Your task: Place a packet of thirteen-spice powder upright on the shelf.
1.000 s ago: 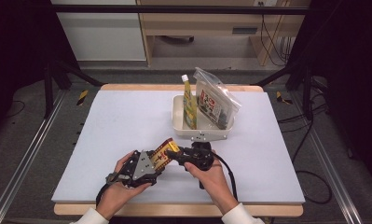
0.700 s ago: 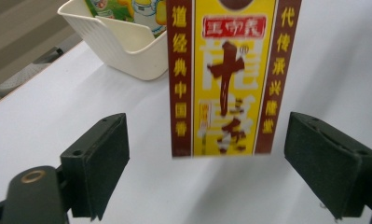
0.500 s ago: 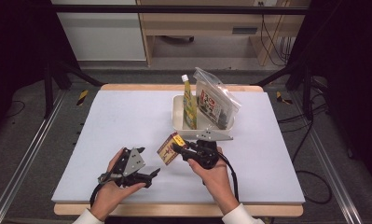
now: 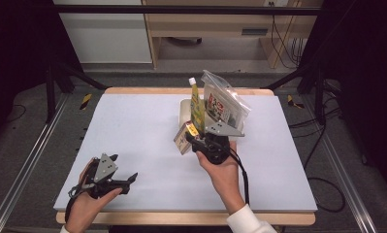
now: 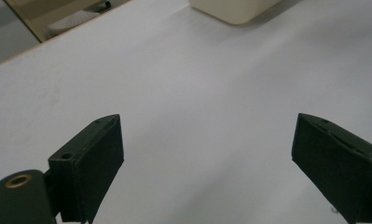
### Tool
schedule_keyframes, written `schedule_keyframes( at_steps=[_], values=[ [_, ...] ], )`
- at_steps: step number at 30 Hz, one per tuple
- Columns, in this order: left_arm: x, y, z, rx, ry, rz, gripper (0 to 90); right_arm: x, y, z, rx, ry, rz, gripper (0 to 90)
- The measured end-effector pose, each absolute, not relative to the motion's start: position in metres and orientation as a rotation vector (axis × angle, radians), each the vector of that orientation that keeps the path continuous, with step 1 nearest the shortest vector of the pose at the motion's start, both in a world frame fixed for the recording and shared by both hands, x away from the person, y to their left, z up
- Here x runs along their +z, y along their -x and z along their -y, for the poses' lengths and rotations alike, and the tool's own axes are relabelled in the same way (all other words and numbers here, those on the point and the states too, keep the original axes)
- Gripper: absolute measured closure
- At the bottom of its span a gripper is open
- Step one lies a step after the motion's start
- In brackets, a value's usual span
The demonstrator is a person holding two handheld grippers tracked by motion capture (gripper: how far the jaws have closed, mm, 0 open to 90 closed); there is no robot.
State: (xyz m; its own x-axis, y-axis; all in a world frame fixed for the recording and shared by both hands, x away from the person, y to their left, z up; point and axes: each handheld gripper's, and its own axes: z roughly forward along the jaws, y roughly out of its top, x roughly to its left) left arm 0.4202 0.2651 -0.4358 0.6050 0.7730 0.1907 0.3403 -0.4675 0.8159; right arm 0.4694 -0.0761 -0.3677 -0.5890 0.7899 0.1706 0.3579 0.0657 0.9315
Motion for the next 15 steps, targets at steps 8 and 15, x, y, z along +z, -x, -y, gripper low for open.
schedule_keyframes(
  at_steps=[8,15],
  values=[
    [-0.439,-0.424,-0.269,0.739,-2.069,-0.921,8.7,-0.349,-0.479,0.07,1.48,-1.172,-1.896,67.7],
    [-0.44,-0.425,-0.268,0.766,-2.092,-0.917,9.1,-0.342,-0.484,0.068,1.445,-1.178,-1.822,67.7]
  ],
)
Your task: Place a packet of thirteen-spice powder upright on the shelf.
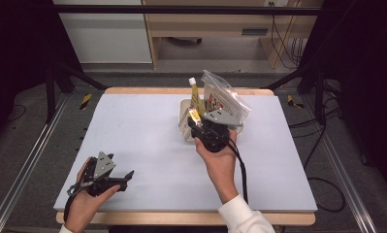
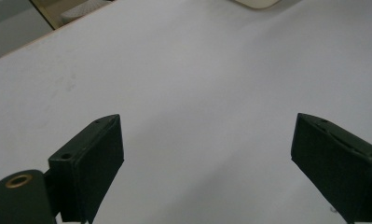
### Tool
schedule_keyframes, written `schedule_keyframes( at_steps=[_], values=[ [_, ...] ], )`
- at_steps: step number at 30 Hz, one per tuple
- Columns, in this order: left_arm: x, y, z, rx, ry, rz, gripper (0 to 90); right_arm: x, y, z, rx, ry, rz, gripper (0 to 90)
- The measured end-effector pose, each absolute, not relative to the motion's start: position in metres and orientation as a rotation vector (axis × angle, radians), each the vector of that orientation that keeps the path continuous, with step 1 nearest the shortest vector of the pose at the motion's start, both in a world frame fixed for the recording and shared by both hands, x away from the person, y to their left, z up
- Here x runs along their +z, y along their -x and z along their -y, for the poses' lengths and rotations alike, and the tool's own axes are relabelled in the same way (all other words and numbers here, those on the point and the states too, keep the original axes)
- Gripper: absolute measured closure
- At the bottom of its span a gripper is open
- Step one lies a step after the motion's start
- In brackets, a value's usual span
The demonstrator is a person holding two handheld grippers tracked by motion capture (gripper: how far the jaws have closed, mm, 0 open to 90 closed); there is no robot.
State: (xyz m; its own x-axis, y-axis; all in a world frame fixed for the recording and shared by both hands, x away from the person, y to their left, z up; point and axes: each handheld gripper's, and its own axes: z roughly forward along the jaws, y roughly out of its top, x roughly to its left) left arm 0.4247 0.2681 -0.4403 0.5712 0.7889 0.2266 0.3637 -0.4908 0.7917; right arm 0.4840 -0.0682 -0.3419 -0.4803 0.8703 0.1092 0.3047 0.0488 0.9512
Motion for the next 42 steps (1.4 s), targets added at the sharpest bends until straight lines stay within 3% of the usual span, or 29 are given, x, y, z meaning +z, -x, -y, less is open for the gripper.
schedule_keyframes(
  at_steps=[42],
  values=[
    [-0.437,-0.428,-0.262,0.778,-2.089,-0.882,10.2,-0.357,-0.516,0.04,1.411,-1.216,-1.618,67.9]
  ],
)
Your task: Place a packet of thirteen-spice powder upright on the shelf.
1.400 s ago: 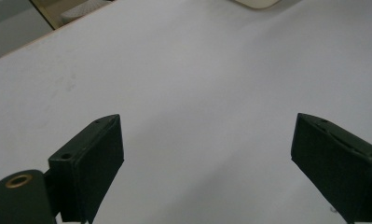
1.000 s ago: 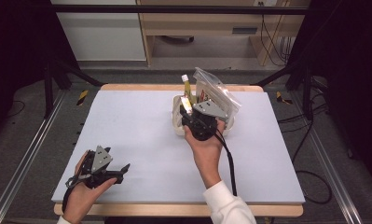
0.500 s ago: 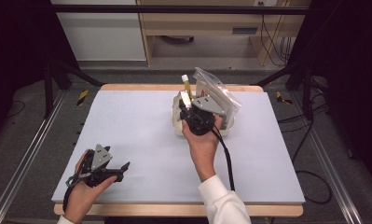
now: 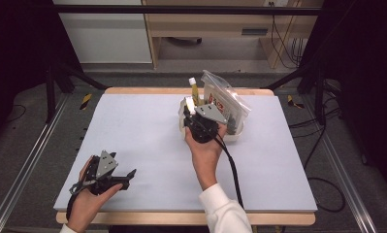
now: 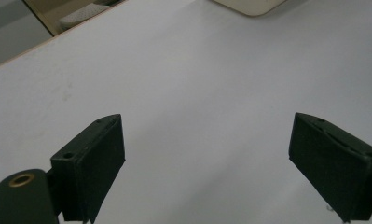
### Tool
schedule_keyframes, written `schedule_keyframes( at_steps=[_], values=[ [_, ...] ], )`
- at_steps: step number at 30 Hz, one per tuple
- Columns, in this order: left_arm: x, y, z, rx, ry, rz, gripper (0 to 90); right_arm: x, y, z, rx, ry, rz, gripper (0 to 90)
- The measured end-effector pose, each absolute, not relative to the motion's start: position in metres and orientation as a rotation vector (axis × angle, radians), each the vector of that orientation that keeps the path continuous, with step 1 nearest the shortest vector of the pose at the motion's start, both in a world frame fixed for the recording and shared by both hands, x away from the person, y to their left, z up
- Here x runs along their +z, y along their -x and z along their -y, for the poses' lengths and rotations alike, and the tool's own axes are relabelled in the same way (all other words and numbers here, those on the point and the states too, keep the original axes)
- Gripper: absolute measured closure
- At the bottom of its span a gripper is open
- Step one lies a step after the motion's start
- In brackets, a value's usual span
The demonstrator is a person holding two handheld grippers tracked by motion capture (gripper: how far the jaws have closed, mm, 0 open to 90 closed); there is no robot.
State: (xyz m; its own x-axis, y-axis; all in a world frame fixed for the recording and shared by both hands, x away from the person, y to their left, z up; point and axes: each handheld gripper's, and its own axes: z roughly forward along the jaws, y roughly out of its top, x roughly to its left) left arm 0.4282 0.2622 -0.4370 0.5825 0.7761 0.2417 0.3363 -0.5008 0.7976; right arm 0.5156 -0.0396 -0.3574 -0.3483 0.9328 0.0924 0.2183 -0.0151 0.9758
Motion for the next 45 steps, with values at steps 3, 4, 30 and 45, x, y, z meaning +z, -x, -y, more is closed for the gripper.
schedule_keyframes(
  at_steps=[3,4,30,45],
  values=[
    [-0.437,-0.427,-0.262,0.761,-2.101,-0.892,10.3,-0.362,-0.516,0.038,1.403,-1.215,-1.616,67.9],
    [-0.437,-0.427,-0.262,0.761,-2.102,-0.892,10.3,-0.363,-0.515,0.037,1.399,-1.221,-1.612,67.9],
    [-0.437,-0.426,-0.26,0.753,-2.106,-0.879,11.3,-0.382,-0.533,0.028,1.351,-1.267,-1.548,67.9],
    [-0.437,-0.426,-0.258,0.76,-2.109,-0.873,11.5,-0.391,-0.543,0.022,1.334,-1.321,-1.528,67.7]
  ],
)
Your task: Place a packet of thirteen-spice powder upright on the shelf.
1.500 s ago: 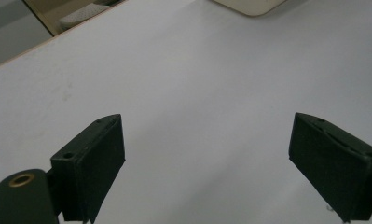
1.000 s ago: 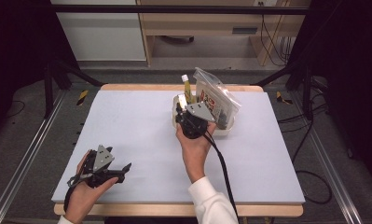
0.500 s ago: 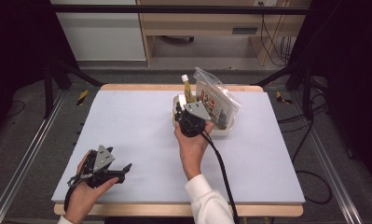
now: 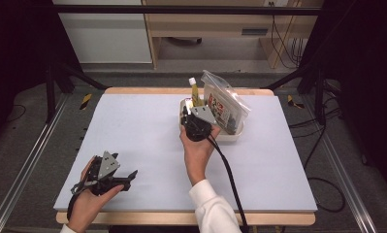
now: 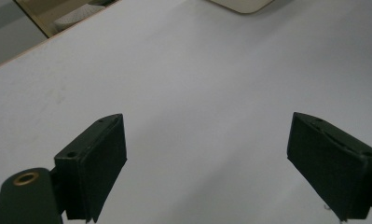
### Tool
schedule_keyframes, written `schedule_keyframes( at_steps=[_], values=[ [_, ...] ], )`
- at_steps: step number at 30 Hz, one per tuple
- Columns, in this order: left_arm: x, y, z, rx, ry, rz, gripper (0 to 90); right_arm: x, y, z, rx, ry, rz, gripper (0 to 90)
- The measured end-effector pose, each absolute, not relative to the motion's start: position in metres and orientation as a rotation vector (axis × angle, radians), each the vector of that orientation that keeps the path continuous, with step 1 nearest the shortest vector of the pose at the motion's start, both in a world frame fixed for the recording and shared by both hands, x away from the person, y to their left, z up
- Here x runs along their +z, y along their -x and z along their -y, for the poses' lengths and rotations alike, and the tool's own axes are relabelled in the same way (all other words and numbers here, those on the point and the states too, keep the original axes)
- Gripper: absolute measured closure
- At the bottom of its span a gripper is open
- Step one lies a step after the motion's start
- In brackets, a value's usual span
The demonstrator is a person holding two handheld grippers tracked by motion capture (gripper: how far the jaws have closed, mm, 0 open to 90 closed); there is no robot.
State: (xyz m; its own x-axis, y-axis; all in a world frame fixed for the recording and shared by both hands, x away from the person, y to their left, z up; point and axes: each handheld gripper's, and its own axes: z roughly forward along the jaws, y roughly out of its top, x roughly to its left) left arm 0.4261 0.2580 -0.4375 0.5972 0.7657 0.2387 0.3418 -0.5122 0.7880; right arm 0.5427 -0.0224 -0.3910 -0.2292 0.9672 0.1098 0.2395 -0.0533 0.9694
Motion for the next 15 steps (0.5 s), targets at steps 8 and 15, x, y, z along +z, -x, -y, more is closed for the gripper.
schedule_keyframes(
  at_steps=[8,15],
  values=[
    [-0.4377,-0.4261,-0.2567,0.76,-2.116,-0.864,11.6,-0.3963,-0.5448,0.0185,1.302,-1.316,-1.541,67.6],
    [-0.4377,-0.4256,-0.2558,0.763,-2.124,-0.859,11.6,-0.3982,-0.5469,0.0172,1.289,-1.326,-1.548,67.5]
  ],
)
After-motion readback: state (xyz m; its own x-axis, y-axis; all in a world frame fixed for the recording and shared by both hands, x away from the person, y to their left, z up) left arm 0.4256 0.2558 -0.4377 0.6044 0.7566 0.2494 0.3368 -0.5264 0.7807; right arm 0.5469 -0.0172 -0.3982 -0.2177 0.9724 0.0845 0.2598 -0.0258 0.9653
